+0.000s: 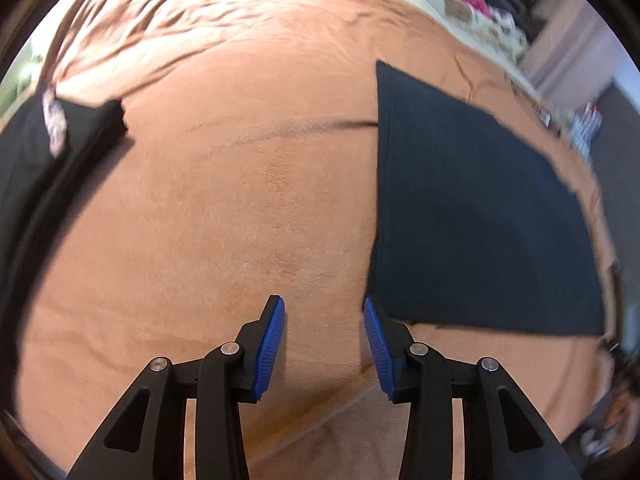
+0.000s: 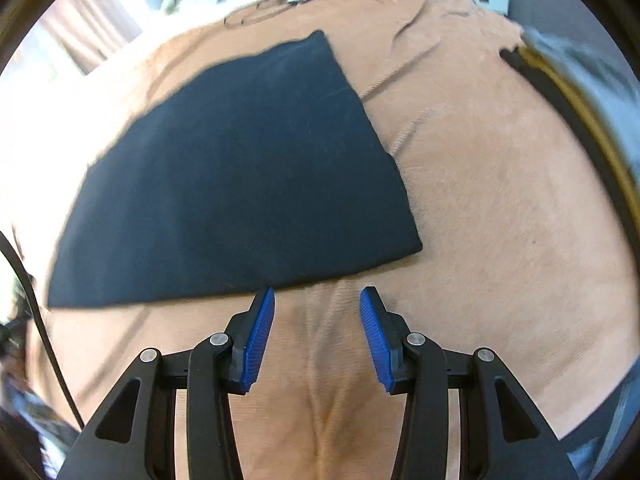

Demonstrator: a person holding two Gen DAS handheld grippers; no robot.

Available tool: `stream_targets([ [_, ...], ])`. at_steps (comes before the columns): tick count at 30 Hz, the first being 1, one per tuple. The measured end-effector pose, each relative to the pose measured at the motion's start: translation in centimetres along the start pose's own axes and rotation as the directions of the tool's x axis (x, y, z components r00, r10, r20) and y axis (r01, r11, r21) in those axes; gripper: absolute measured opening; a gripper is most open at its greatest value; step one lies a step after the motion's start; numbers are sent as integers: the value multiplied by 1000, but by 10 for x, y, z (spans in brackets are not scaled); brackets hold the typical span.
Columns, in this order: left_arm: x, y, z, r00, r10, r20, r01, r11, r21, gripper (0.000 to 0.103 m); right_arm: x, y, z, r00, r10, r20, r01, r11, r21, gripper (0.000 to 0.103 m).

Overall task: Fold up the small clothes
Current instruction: 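Move both grippers to the T-shirt's long side edge and close on it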

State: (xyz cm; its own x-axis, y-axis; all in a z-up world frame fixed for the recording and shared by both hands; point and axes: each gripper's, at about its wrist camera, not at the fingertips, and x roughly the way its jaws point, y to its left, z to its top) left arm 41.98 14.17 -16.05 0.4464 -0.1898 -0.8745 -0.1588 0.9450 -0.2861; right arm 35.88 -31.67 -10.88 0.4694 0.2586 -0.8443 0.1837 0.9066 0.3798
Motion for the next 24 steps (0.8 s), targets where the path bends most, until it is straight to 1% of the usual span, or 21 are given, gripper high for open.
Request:
stream_targets([
  [3, -1, 4, 0, 998, -58, -1, 58, 996, -60, 44, 0, -21, -1, 993, 117, 22, -118, 987, 106, 42],
  [6, 1, 1, -2, 994, -105, -1, 105, 991, -83, 44, 5, -39, -3, 980, 193, 44, -198, 964, 179, 42],
  [7, 3, 0, -3, 993, -120, -4, 119, 988, -94, 44, 7, -43, -5, 976, 212, 55, -219, 955, 201, 39],
  [8, 5, -1, -2, 991, -133, -7, 131, 986, -106, 44, 8, -48, -6, 972, 225, 61, -233, 948, 216, 36],
  [9, 8, -2, -3, 988, -152, -15, 148, 981, -126, 44, 9, -52, -8, 969, 237, 66, -246, 941, 234, 35],
  [14, 17, -3, -9, 984, -178, -33, 170, 971, -168, 44, 15, -70, -16, 954, 280, 108, -300, 901, 313, 27],
  [20, 24, 1, -11, 978, -208, -26, 196, 953, -230, 44, 19, -85, -27, 939, 312, 149, -345, 856, 384, 20],
  [24, 27, 2, -9, 973, -229, -25, 216, 943, -255, 44, 24, -95, -31, 925, 331, 188, -380, 823, 422, 18],
])
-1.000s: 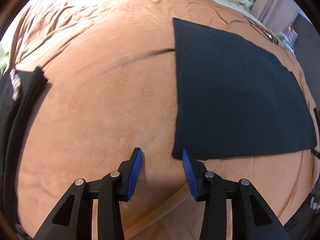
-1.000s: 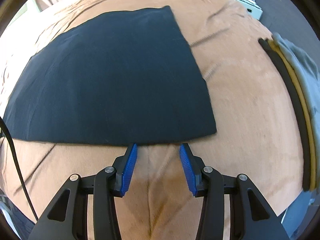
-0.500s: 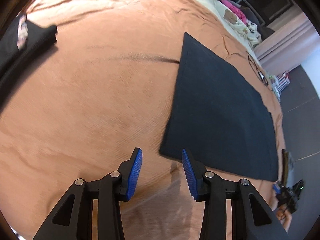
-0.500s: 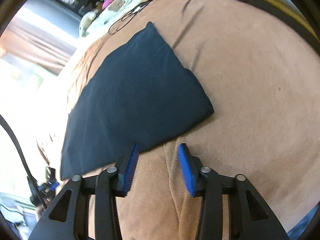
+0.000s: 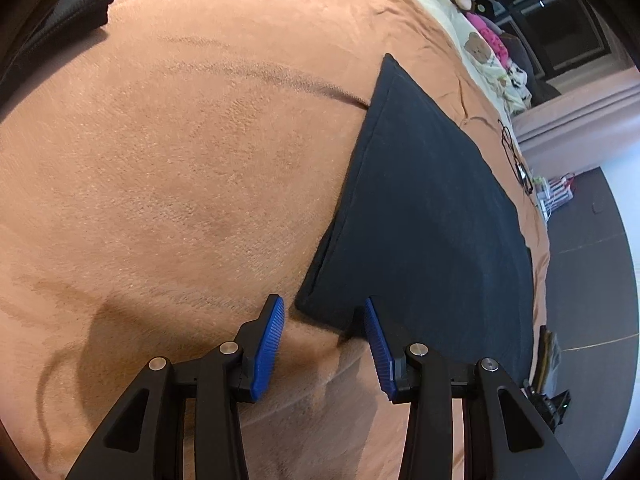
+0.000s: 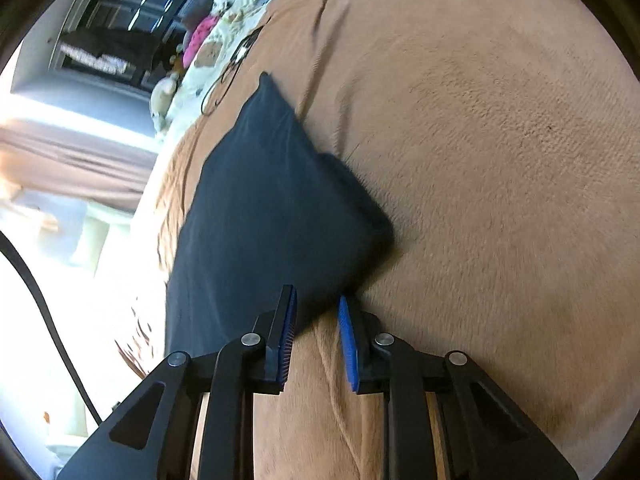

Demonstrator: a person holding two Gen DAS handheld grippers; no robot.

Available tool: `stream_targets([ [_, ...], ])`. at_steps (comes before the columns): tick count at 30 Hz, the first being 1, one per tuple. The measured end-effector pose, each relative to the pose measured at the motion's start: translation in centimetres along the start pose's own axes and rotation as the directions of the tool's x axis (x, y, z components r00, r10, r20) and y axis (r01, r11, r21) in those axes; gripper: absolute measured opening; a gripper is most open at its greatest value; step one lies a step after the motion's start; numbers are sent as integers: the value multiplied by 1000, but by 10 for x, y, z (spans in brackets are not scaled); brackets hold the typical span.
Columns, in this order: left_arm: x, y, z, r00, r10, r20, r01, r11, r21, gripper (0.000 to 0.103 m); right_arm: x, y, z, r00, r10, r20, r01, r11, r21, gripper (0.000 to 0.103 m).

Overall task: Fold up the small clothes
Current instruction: 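Move both grippers to the T-shirt's long side edge and close on it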

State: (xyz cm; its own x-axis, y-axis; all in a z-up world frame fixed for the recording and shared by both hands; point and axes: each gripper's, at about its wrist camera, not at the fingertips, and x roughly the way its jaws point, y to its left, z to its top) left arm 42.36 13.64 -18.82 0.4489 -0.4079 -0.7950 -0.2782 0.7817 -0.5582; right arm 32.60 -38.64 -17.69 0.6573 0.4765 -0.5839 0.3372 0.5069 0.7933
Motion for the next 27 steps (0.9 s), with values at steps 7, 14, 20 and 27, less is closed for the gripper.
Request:
stream_targets([
  [7, 6, 4, 5, 997, -76, 18, 76, 996, -47, 44, 5, -10, -6, 998, 56, 34, -56, 998, 7, 16],
  [14, 3, 9, 2, 993, -118, 14, 119, 987, -105, 38, 9, -5, -10, 996, 38, 81, -38, 999, 6, 16],
  [20, 7, 13, 2, 990, -133, 35, 137, 981, -139, 36, 14, 4, -15, 995, 18, 98, -17, 1000, -5, 16],
  [27, 1, 24, -5, 957, -273, 98, 288, 928, -235, 28, 11, 3, -16, 995, 35, 98, -37, 999, 9, 16],
])
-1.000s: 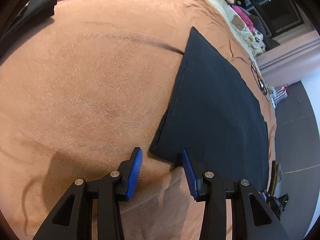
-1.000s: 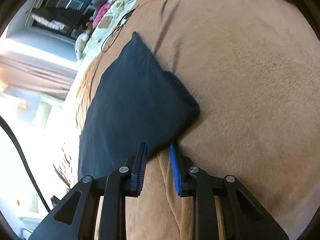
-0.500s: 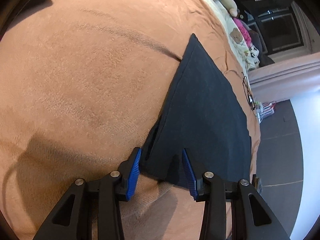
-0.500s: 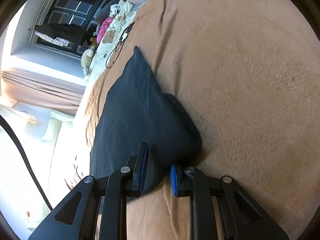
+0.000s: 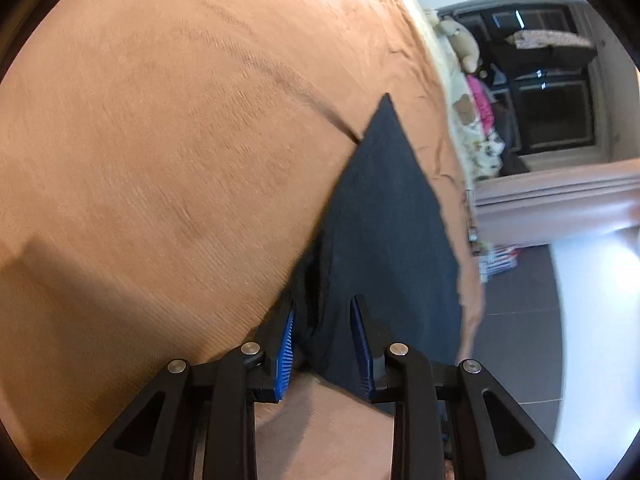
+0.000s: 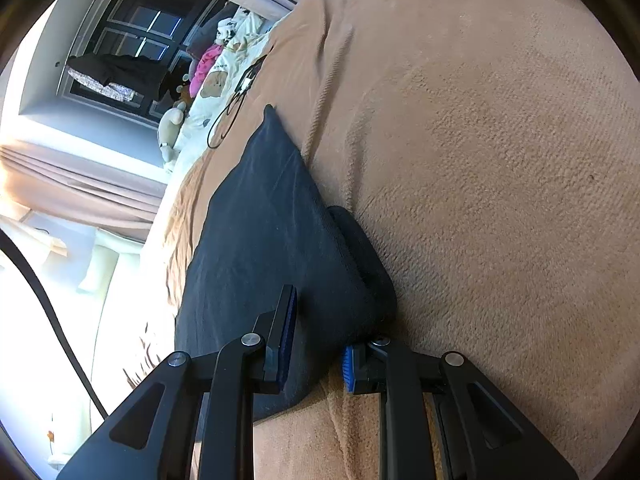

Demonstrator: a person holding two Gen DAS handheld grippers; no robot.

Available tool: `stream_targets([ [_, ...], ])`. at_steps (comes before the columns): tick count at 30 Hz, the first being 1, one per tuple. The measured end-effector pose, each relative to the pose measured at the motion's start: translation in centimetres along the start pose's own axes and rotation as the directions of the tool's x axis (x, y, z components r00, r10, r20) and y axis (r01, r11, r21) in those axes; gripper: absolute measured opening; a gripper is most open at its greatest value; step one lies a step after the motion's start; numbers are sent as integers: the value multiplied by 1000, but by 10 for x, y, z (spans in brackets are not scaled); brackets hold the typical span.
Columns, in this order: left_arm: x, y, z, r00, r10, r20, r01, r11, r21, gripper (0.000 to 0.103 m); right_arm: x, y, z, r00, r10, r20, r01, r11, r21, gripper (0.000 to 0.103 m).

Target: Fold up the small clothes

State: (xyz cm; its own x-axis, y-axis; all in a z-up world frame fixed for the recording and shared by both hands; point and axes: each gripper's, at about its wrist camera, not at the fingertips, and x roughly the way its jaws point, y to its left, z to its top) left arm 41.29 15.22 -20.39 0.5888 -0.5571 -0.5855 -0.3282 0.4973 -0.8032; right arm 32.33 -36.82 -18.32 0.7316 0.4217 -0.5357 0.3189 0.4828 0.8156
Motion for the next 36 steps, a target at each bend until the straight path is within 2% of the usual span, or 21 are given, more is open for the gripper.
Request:
stream_targets([
  [6, 2, -8, -6, 999, 44, -6, -44, 998, 49, 28, -4, 0, 2, 1000, -2, -3, 2, 1000, -9, 16],
  [12, 7, -12, 2, 990, 140, 22, -141, 986, 86, 14, -6, -1, 4, 1000, 0, -4, 0, 1000, -4, 16],
  [15, 10, -17, 4, 984, 174, 32, -177, 979, 106, 8, -4, 1, 7, 1000, -23, 1, 23, 1000, -9, 5],
  [18, 5, -22, 4, 980, 186, 63, -193, 973, 127, 7, -6, 6, 9, 1000, -18, -1, 18, 1000, -11, 3],
  [22, -9, -31, 6, 983, 156, 94, -169, 975, 148, 6, -17, 16, 12, 1000, 10, 20, -9, 1000, -29, 1],
  [25, -20, -38, 5, 986, 130, 105, -147, 973, 177, 6, -24, 22, 10, 999, -10, 39, 12, 999, -51, 0],
  [30, -42, -38, 3, 987, 97, 132, -119, 977, 176, 6, -39, 36, 0, 997, 1, 74, 5, 997, -78, 0],
  [36, -73, -29, -2, 987, 59, 152, -85, 981, 172, 6, -51, 42, -14, 998, 26, 62, -19, 994, -110, 0],
])
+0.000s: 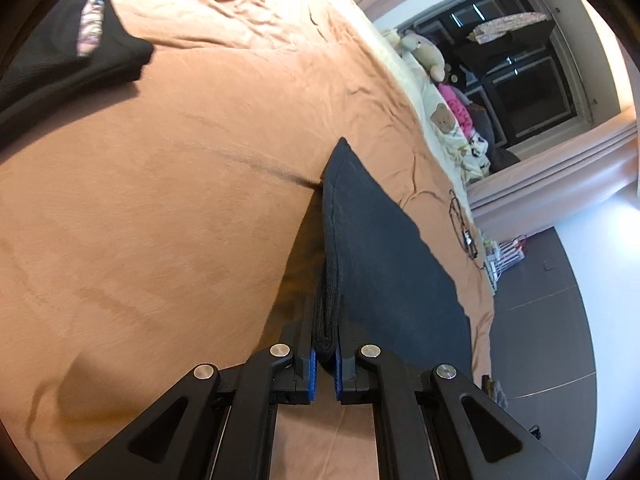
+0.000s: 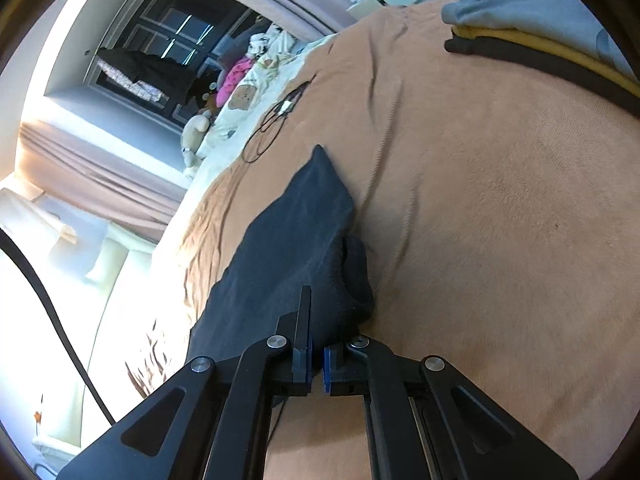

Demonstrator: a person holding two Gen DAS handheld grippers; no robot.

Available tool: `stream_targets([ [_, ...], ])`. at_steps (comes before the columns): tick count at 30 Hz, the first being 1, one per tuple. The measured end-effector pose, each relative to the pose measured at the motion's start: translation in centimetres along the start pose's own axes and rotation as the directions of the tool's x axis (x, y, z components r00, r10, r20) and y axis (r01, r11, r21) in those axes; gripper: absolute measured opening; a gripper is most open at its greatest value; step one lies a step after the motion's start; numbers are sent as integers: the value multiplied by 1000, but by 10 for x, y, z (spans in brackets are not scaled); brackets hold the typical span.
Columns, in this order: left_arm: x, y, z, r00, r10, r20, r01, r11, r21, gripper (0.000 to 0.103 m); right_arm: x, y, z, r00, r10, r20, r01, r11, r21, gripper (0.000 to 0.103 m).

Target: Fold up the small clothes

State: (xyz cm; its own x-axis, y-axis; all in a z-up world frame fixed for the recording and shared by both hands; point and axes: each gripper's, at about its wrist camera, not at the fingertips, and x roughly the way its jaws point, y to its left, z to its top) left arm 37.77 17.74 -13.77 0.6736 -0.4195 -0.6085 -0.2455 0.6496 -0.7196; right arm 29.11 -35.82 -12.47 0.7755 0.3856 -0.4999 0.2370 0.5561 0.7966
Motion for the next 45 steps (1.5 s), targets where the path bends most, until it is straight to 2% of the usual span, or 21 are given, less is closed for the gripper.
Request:
stream_targets([
  [9, -41, 16, -18, 998, -47, 31, 48, 999, -22, 6, -23, -10, -14, 1000, 10, -28, -10, 1000, -16, 0],
  [20, -73, 33, -40, 994, -96, 52, 99, 993, -58, 6, -53, -21, -32, 999, 17, -42, -17, 1000, -1, 0],
  [27, -63, 41, -54, 993, -116, -7, 115, 992, -54, 6, -57, -23, -38, 995, -40, -87, 36, 998, -42, 2],
  [32, -62, 37, -60, 996, -90, -16, 90, 996, -5, 6, -78, -7, -32, 994, -101, -47, 97, 992, -81, 8],
  [37, -61, 37, -64, 997, -72, -22, 72, 997, 18, 7, -113, 10, -27, 981, -181, 66, 188, 975, -116, 11],
  [39, -57, 41, -66, 997, -65, -31, 65, 998, 3, 7, -116, 18, -25, 983, -175, 63, 182, 975, -127, 13],
  [42, -54, 50, -69, 997, -65, -36, 64, 998, -15, 8, -113, 34, -32, 977, -209, 49, 214, 961, -176, 22],
  [43, -53, 49, -70, 997, -62, -37, 61, 998, -17, 8, -110, 41, -35, 974, -221, 43, 226, 953, -201, 30],
  [44, -53, 50, -71, 998, -58, -38, 58, 998, -16, 9, -108, 48, -42, 972, -232, 42, 236, 945, -227, 42],
  [45, -51, 51, -72, 998, -51, -41, 51, 999, -14, 10, -106, 56, -46, 969, -243, 43, 246, 936, -253, 48],
])
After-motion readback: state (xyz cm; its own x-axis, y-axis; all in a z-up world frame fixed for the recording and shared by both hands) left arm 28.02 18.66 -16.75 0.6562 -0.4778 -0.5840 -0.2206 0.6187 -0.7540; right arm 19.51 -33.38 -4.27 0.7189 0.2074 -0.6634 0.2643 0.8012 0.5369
